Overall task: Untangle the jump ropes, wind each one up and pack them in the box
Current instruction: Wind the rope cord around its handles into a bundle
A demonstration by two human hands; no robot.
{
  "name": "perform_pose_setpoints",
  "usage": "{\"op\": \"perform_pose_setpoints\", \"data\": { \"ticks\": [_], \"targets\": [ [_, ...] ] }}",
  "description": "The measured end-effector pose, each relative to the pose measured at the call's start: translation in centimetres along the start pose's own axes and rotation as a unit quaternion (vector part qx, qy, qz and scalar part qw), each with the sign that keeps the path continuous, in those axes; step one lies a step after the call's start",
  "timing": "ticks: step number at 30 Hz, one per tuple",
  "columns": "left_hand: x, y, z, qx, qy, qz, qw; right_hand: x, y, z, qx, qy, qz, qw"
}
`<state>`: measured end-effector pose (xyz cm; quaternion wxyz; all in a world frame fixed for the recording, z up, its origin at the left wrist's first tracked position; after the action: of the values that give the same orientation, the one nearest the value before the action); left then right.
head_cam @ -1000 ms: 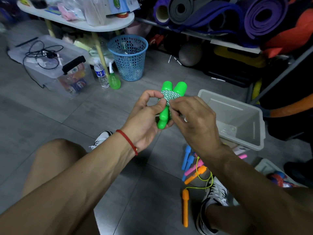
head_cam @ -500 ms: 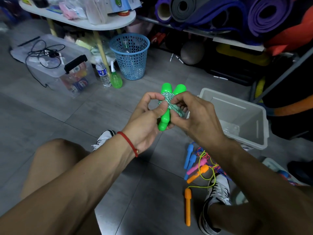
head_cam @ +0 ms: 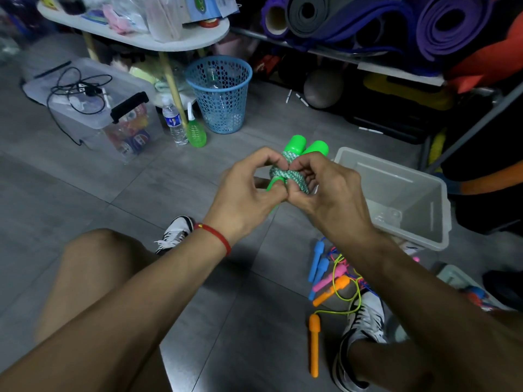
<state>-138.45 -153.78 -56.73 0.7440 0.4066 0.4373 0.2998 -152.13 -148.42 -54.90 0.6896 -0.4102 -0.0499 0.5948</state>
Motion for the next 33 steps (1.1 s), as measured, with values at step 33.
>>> {"op": "perform_pose_setpoints", "data": {
  "ticks": [33],
  "targets": [
    [0.4,-1.0,0.4,-0.012,0.033,0.013,0.999,-2.0,-0.5,1.5,-0.061,-0.137,-0.058,0.987]
  ]
}}
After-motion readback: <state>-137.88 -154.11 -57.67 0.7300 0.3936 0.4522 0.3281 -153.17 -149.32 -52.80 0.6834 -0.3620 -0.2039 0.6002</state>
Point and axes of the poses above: each hand's wrist, its own x-axis away from the middle knuckle, its own z-axis out of the back of the hand, y = z × x, the point moved 5 cm from there along -x, towards the middle knuckle, and after that the axes turned 14 degrees about -z, right-handed, at the moved point
